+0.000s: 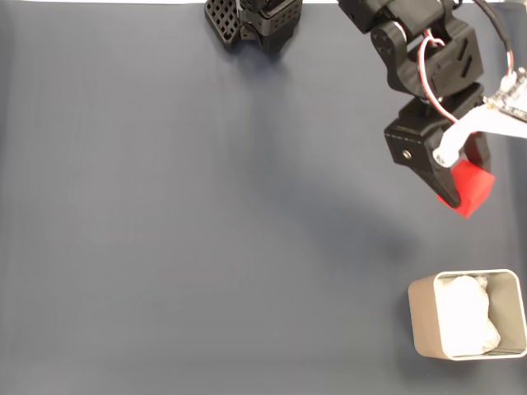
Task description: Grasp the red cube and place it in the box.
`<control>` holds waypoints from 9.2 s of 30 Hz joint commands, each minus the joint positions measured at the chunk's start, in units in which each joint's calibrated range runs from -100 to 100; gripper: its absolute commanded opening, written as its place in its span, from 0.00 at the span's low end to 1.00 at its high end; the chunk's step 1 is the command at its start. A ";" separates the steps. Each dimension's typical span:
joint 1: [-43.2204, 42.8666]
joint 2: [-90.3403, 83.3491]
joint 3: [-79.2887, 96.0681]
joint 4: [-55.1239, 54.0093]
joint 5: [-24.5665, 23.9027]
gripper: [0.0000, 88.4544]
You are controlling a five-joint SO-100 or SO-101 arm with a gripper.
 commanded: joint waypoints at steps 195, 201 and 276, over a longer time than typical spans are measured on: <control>8.36 37.17 -51.73 -1.16 -4.25 0.24; 11.28 30.58 -46.07 -2.39 -3.81 0.01; 28.04 -84.24 79.47 37.77 -8.60 0.00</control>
